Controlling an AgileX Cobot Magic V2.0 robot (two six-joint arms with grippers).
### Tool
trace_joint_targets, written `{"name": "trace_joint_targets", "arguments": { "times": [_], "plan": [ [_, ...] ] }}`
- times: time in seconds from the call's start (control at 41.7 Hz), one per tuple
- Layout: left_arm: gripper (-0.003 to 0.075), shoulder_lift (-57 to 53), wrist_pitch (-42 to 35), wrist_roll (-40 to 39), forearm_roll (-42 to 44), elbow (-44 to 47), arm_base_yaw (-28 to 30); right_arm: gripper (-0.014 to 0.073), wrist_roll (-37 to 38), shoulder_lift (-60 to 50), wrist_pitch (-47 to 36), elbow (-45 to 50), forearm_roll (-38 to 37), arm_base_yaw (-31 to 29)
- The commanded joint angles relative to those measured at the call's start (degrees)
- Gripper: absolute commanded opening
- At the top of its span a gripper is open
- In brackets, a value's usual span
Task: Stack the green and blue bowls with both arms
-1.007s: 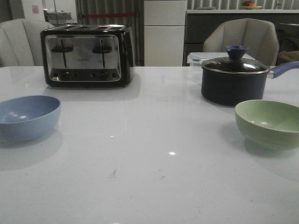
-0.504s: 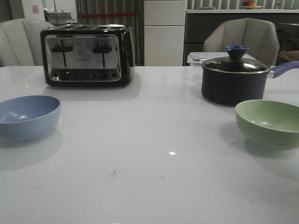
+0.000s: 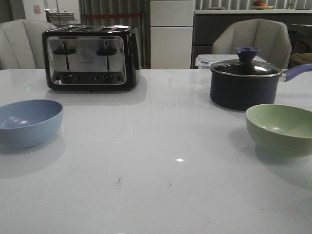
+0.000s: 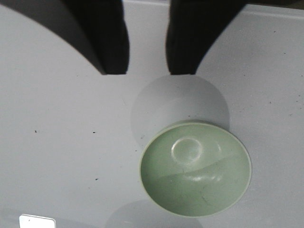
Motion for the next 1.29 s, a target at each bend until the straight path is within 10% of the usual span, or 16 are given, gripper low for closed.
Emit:
{"name": "trace_joint_targets", "arguments": {
  "times": [0.0,0.12,0.743,1.271],
  "plan": [
    [0.0415,0.24,-5.37,-0.41,-0.59,-2.02,-0.12,0.0520,-0.24,1.68,-4.72,-2.06,-0.69,0.01],
    [0.0523,0.24,-5.26,-0.41,-0.59,-2.02,-0.12,0.0542,0.80,4.89,-4.28,-2.87,-0.43,-0.11],
    [0.0507,0.24,-5.36,-0.41,-0.59,-2.02,-0.12,0.0542,-10.40,36.45,4.91,-22.69,17.78,-10.96],
    [0.0507,0.24,-5.36,-0.41,-0.81,-2.02,-0.12,0.0542,-10.94,53.01,-0.93,-29.22,18.75,-10.90]
  ]
}}
